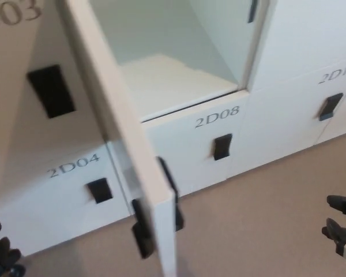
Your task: The robot walks towards an open cabinet and lifts its left hand to push the door towards the right to close it.
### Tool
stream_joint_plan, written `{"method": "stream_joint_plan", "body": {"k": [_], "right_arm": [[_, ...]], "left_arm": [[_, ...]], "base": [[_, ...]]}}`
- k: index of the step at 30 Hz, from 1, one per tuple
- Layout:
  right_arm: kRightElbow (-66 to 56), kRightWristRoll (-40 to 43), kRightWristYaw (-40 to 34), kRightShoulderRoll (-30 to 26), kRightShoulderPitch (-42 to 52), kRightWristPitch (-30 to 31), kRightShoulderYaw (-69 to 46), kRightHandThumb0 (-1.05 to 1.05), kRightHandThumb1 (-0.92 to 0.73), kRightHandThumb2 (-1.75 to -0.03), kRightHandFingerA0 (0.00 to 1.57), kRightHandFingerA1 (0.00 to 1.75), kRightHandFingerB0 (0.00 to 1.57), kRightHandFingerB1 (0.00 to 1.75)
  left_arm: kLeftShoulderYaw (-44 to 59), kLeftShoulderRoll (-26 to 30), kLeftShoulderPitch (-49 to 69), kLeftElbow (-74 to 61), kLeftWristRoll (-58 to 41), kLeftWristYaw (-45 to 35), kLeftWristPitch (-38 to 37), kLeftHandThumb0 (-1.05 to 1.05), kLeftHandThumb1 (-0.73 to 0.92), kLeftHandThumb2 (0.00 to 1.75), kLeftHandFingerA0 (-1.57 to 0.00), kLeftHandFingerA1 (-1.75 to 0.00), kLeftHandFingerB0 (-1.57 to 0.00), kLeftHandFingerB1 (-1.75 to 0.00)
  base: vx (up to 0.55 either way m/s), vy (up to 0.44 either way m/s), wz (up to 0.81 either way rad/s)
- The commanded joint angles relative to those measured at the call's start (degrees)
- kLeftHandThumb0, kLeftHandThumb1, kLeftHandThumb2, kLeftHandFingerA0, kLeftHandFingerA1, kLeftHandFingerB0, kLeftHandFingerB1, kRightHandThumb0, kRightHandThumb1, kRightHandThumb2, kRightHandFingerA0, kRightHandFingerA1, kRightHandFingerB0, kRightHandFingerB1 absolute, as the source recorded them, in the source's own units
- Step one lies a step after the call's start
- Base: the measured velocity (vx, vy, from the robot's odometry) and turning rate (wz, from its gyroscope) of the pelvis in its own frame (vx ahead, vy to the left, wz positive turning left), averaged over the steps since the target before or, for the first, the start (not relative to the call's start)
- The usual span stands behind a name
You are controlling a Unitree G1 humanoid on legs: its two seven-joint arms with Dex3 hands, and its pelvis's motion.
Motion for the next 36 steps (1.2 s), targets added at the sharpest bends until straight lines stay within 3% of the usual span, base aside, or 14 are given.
{"method": "stream_joint_plan", "body": {"k": [1,2,16,35,36], "right_arm": [[0.9,-0.8,-0.8,-0.6,0.9,-1.0,0.1,-0.28,-0.73,-0.61,0.66,0.57,0.53,0.49],[0.7,-0.7,-0.8,-0.6,1.0,-0.9,0.1,-0.28,-0.73,-0.60,0.66,0.57,0.53,0.49],[1.0,-0.6,-1.2,-0.5,0.9,-1.6,0.1,-0.28,-0.73,-0.61,0.65,0.56,0.54,0.49],[2.6,-0.9,-1.3,-0.4,0.7,-2.2,0.3,-0.26,-0.73,-0.61,0.64,0.57,0.54,0.50],[3.1,-1.2,-1.7,-0.4,0.9,-2.4,0.5,-0.26,-0.74,-0.61,0.63,0.56,0.54,0.50]], "left_arm": [[-0.6,0.7,1.0,-0.8,1.1,0.9,-2.2,-0.41,0.62,0.58,-0.69,-0.51,-0.55,-0.44],[-0.8,0.6,1.1,-1.2,1.2,1.1,-2.2,-0.42,0.62,0.58,-0.72,-0.51,-0.61,-0.45],[-4.9,-1.1,3.4,-10.2,1.8,-0.9,-1.8,-0.47,0.58,0.57,-0.70,-0.49,-0.57,-0.43],[-5.6,-3.4,6.0,-21.2,-0.3,-1.5,-0.1,-0.47,0.54,0.57,-0.78,-0.47,-0.64,-0.45],[-6.3,-4.3,6.6,-28.5,-0.9,-1.1,2.1,-0.47,0.53,0.57,-0.77,-0.47,-0.63,-0.46]], "base": [[0.18,-0.139,-0.06],[0.17,-0.125,-0.07],[-0.04,0.185,-0.06],[0.00,-0.013,0.00],[0.00,0.000,0.00]]}}
